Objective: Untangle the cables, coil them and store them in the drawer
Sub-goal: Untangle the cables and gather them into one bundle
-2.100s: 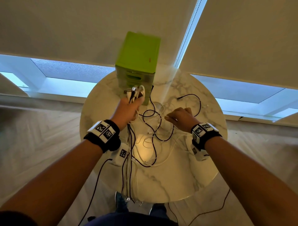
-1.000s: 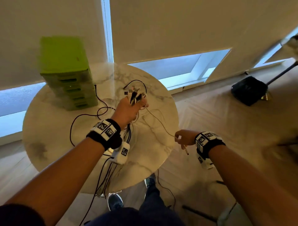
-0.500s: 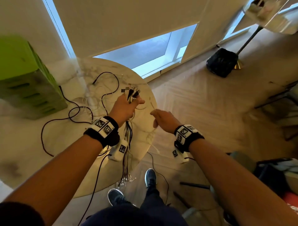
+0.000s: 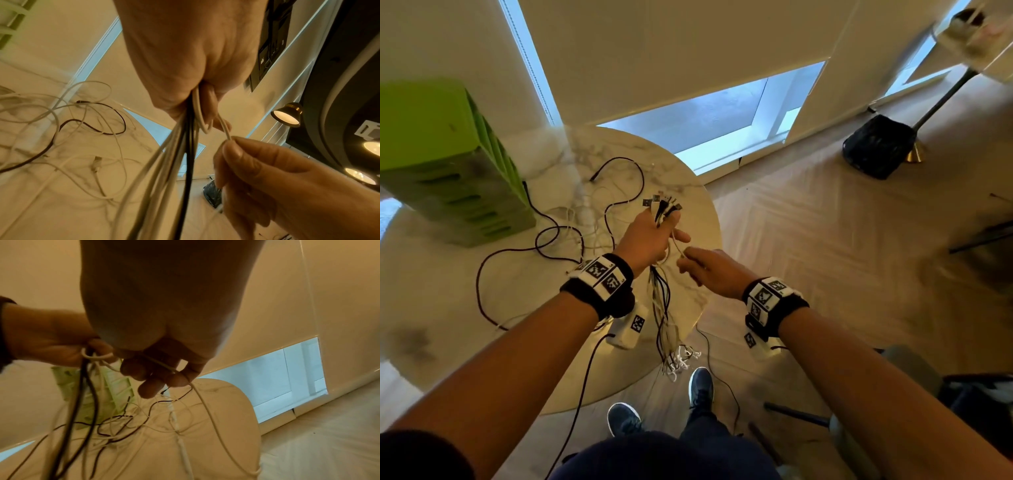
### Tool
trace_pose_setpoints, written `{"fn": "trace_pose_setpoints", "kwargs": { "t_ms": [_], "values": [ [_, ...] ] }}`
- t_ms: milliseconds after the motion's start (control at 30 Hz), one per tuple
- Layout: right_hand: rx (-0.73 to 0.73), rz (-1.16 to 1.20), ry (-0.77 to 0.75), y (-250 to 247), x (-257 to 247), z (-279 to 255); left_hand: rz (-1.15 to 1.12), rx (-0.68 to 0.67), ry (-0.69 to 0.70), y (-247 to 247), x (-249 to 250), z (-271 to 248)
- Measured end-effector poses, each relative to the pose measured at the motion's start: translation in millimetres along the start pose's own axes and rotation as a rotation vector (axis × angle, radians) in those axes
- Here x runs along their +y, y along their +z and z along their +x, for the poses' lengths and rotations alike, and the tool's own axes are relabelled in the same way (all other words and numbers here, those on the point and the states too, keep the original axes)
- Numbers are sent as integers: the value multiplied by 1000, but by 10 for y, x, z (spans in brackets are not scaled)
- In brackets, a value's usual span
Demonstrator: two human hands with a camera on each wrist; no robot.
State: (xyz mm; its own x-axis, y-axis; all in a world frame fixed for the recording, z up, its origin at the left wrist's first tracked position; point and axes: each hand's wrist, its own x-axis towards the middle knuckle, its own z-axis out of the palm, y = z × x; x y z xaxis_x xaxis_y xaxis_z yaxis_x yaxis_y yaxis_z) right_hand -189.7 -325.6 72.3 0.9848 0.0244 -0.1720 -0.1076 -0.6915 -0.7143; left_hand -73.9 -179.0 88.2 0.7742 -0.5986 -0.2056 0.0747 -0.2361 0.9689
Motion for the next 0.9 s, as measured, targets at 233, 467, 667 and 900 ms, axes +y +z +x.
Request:
{"fn": "trace_pose_setpoints", "kwargs": {
  "t_ms": [233, 467, 667, 900],
  "values": [
    [-88, -147, 415, -276, 770, -150, -43, 116, -34, -66, 8, 61],
    [-291, -157, 171, -131, 413, 82, -149, 104, -36, 87, 77, 106],
    [-300, -48, -49, -153, 41, 317, -174, 130, -41, 43, 103, 119],
    [-121, 61, -74, -232, 19, 297, -156, 336, -93, -111, 27, 113]
  ]
}}
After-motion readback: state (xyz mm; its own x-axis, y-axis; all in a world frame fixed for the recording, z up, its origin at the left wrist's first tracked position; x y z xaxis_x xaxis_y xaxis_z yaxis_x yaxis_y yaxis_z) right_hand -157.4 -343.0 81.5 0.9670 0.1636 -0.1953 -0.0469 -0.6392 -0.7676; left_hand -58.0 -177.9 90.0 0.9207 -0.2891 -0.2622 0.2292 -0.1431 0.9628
